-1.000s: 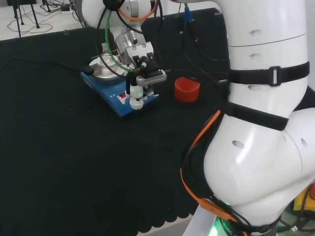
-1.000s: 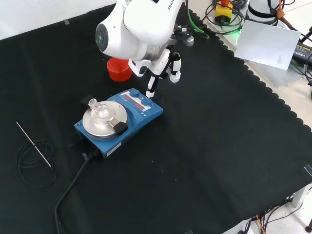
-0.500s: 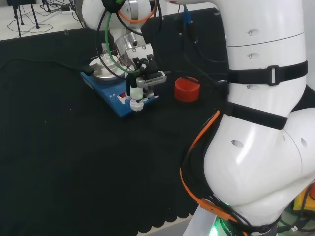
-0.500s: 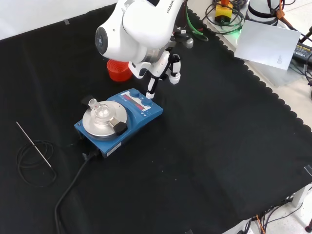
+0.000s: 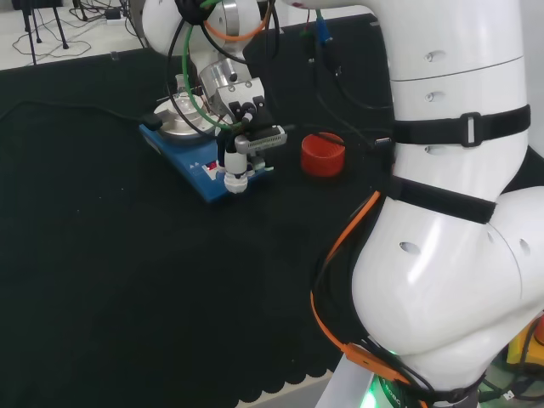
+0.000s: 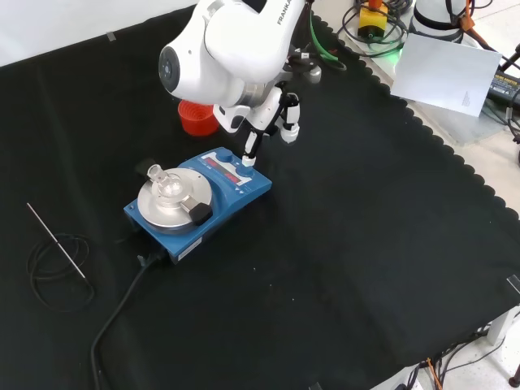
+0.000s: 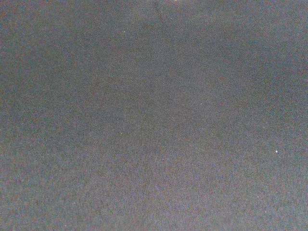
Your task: Turn on the heater.
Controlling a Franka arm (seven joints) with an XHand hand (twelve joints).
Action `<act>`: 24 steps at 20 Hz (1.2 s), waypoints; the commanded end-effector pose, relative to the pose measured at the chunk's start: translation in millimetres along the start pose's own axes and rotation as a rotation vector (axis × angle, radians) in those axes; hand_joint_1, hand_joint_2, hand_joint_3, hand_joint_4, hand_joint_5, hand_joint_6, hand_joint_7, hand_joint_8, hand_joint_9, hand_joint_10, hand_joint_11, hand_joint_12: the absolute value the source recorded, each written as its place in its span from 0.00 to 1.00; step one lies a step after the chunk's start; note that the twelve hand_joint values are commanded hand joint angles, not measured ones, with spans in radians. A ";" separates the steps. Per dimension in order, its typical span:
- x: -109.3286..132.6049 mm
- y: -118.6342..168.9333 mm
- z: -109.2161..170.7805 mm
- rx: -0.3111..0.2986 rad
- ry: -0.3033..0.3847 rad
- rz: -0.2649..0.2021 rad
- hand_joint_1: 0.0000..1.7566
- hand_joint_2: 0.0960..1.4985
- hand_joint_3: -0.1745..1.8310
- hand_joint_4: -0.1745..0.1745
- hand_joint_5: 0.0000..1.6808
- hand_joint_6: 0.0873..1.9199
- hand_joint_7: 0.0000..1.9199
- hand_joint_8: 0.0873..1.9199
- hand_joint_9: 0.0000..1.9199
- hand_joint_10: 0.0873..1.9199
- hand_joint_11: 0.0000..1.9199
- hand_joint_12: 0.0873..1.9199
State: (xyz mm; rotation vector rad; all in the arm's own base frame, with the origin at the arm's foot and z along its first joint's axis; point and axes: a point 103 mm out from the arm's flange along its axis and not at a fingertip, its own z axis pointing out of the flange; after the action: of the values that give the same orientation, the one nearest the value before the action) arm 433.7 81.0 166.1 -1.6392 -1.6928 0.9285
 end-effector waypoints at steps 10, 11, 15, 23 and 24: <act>-0.8 6.7 1.3 0.004 0.005 0.005 0.77 0.79 0.00 0.43 0.09 0.00 0.76 0.83 0.82 0.70 0.70 0.66; -0.9 6.9 1.3 0.005 0.004 0.005 0.78 0.79 0.00 0.43 0.09 0.00 0.76 0.83 0.82 0.70 0.70 0.66; -1.5 7.8 1.3 0.007 0.005 0.005 0.78 0.79 0.00 0.43 0.09 0.00 0.76 0.83 0.82 0.70 0.70 0.66; -6.3 13.3 3.6 0.025 0.008 0.008 0.78 0.79 0.00 0.43 0.10 0.00 0.76 0.83 0.82 0.70 0.70 0.67; -6.5 13.7 4.1 0.027 0.010 0.007 0.78 0.79 0.00 0.43 0.10 0.00 0.76 0.83 0.82 0.70 0.70 0.67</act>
State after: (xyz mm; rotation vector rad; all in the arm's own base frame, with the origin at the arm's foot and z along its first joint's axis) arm 438.9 76.2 155.3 -1.6339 -1.6691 0.9367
